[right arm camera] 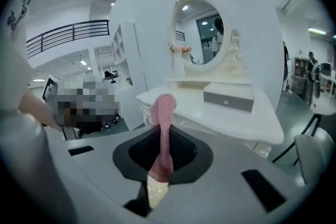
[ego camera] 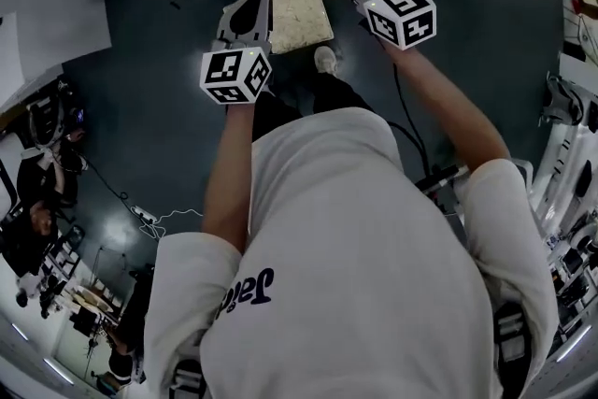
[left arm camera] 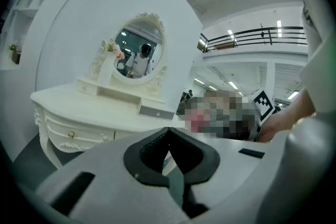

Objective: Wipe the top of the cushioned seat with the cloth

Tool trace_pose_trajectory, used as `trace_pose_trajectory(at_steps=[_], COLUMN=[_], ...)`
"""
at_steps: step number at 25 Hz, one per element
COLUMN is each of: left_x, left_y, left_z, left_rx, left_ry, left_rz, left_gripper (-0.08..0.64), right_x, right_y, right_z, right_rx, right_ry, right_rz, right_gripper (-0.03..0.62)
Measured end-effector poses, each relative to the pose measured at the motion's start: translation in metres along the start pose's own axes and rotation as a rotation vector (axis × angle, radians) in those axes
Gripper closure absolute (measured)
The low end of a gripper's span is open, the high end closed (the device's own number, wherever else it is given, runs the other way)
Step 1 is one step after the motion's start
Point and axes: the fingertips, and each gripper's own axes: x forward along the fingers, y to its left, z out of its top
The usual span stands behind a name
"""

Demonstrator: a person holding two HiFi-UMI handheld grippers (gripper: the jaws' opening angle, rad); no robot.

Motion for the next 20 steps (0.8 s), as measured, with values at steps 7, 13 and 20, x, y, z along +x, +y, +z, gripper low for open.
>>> trace_pose_trajectory(at_steps=[7,13,20], left_x=[-0.039,-0.066,-0.094], left_y=[0.009,0.022,0.013], left_z=[0.079,0.131,0.181], left_rx=[0.041,0.105,0.195], left_ry=[-0.14,-0.245,-0.352], left_rz=[0.009,0.067,0.091], left_gripper=[0.549,0.549,0.549], right_x=[-0.019,-0.024,-0.043], right_y=[0.03,0.048,0.084], right_z=[0.086,0.138,0.176], right_rx=[-0.065,0.046,0.013], right_ry=[-0.142,-0.325,-0.434], right_rz=[-0.03,-0.092,-0.135], right_gripper=[0.561,0.561,0.561])
